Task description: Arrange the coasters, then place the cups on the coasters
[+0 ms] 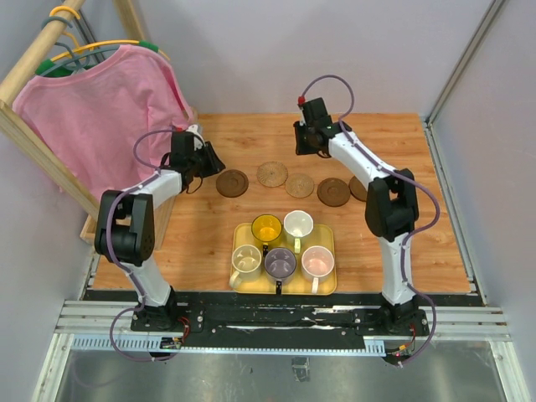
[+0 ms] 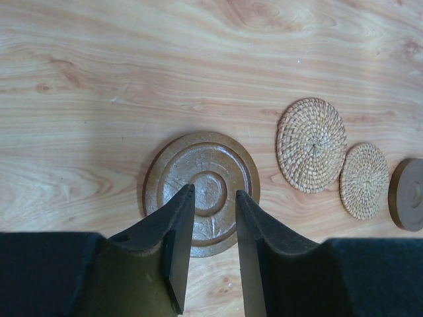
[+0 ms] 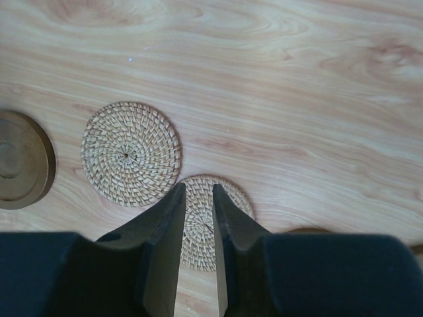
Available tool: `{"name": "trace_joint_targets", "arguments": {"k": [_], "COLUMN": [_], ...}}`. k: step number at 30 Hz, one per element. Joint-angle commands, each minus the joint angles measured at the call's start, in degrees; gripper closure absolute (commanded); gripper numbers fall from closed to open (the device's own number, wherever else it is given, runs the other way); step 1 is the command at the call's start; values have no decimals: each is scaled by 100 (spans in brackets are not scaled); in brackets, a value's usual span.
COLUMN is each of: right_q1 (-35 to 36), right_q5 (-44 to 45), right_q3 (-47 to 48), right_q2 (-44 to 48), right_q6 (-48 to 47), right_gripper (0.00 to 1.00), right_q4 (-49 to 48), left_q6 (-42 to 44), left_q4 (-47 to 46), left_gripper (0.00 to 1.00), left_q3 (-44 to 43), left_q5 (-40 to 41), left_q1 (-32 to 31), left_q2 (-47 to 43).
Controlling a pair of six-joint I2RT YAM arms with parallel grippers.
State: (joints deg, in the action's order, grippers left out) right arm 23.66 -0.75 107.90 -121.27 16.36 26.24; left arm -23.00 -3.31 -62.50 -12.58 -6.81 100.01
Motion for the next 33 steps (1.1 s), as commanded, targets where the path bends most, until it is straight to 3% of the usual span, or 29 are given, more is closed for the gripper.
{"name": "trace_joint_targets", "arguments": {"k": [1, 4, 15, 24, 33], "right_q1": [224, 343, 908, 1089, 1144], "right_q5": [138, 116, 55, -198, -316], "right_q3": [452, 756, 1204, 1624, 1358], "right_q2": [-545, -840, -1389, -1896, -1962], "right_q6": [-189, -284, -606, -564, -516], "right_gripper": [78, 85, 90, 90, 94], "right_q4": [435, 546, 553, 597, 601], "left_q6": [35, -9, -29, -43, -82], "left_q4": [-279, -395, -486, -468, -506], "left_gripper": [64, 71, 86, 90, 94], "left_q3": [35, 76, 280, 379, 352], "left_q5": [-179, -366, -494, -560, -703], "left_q1": [31, 30, 22, -30, -231], "left_q2": [134, 254, 576, 683, 793]}}
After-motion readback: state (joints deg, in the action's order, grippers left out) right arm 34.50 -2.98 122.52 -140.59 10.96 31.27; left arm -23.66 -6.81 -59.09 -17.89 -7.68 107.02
